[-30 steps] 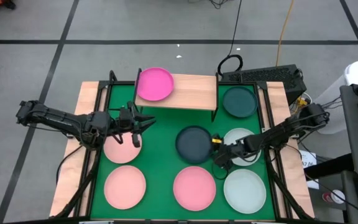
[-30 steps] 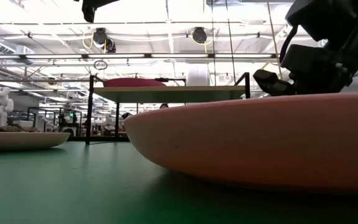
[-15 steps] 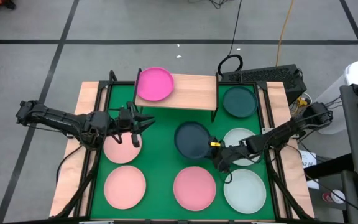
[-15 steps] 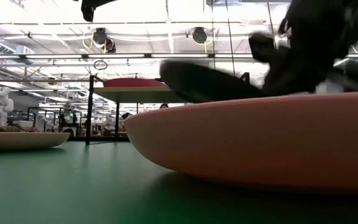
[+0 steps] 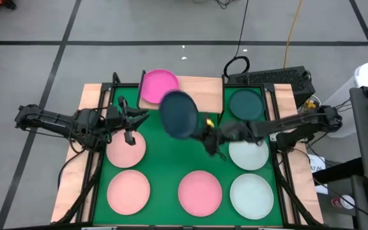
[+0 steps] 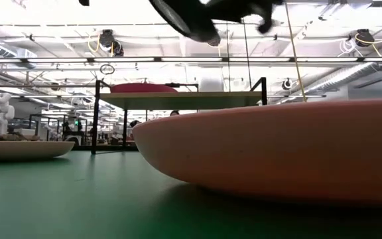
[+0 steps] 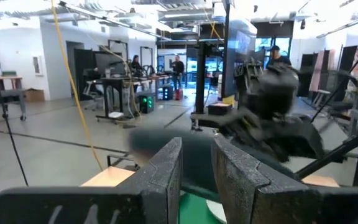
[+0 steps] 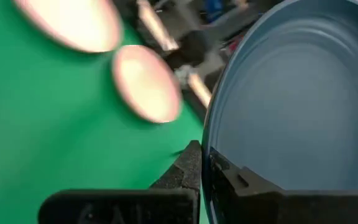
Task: Place and stack plates onto a shelf
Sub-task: Stack the black plate on top of the pink plate on the shelf
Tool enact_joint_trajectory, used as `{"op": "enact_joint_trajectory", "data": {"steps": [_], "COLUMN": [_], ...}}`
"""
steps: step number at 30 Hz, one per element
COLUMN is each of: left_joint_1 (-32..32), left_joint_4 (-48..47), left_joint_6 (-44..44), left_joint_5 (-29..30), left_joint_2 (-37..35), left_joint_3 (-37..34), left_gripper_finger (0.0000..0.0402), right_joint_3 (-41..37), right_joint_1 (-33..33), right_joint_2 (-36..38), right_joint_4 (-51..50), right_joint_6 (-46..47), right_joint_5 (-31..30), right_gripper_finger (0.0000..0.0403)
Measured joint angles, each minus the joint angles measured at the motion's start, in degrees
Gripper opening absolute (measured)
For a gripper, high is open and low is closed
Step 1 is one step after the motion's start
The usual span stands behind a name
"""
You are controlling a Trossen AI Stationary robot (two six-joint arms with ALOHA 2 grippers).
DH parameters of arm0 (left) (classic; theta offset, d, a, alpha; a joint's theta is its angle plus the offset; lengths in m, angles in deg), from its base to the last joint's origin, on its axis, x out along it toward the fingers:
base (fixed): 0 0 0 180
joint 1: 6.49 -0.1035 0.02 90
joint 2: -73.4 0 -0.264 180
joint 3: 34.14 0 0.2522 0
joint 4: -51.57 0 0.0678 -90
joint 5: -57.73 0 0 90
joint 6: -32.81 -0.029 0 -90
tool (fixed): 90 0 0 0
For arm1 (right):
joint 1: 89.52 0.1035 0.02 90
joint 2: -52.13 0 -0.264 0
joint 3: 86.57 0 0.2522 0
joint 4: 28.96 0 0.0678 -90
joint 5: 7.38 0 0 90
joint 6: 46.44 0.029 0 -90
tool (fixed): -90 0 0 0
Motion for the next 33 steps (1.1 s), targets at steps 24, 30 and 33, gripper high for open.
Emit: {"op": "enact_joint_trajectory", "data": {"steps": [24, 30, 33], "left_joint_1": [0.02, 0.07, 0.07], "left_joint_4": [-0.52, -0.67, -0.95], "left_joint_6": [-2.61, -2.89, -3.76], "left_joint_5": [0.1, 0.09, 0.09], "left_joint_2": [-4.91, -5.22, -5.2], "left_joint_3": [0.0, 0.0, 0.0], "left_gripper_finger": [0.0093, 0.0093, 0.0093], "right_joint_3": [37.05, 37.04, 36.99], "right_joint_1": [-23.32, -25.9, -26.22], "right_joint_2": [-31.67, -31.74, -31.74], "right_joint_4": [-15.83, -15.04, -15.06], "right_joint_6": [-4.51, -1.5, -1.05], "right_joint_5": [12.8, 12.91, 13.47], "right_gripper_finger": [0.0, 0.0005, 0.0019]}}
